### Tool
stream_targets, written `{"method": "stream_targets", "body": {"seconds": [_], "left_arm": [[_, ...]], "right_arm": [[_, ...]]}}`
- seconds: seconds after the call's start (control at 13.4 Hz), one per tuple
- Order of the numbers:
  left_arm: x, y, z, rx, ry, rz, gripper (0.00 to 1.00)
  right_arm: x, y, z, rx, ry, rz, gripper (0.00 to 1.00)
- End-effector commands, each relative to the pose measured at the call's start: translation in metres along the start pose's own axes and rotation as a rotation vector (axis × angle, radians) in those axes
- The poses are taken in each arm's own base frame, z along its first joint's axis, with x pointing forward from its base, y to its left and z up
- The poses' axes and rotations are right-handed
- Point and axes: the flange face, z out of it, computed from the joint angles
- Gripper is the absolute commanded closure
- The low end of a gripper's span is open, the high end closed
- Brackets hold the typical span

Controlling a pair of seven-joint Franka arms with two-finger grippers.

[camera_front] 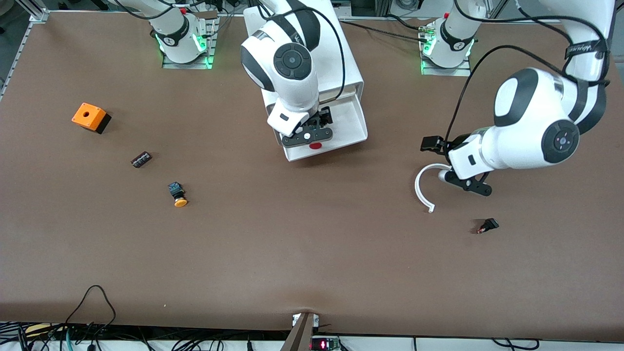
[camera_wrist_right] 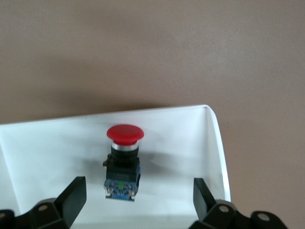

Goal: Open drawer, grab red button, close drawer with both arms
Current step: 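Lower the right gripper into the drawer while the left gripper releases, then grasp the red mushroom button in the drawer with the right gripper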

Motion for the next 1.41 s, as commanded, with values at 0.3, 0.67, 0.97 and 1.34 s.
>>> {"method": "stream_targets", "body": {"seconds": [0.3,0.67,0.97,1.34], "left_arm": [[-0.002,-0.008,-0.029,0.218,0.040,-0.130,0.00],[-0.012,0.011,-0.039,0.309,0.069,-0.408,0.00],[-0.017,0.017,-0.038,0.420,0.069,-0.478,0.00],[-0.016,0.019,-0.051,0.407,0.105,-0.504,0.00]], "right_arm": [[-0.006,-0.025,0.030,-0.027,0.002,-0.025,0.15],[-0.010,-0.030,0.042,-0.049,-0.004,-0.030,0.44],[-0.006,-0.031,0.057,-0.057,0.008,-0.037,0.64],[-0.001,-0.021,0.033,-0.044,0.014,-0.041,1.00]]}}
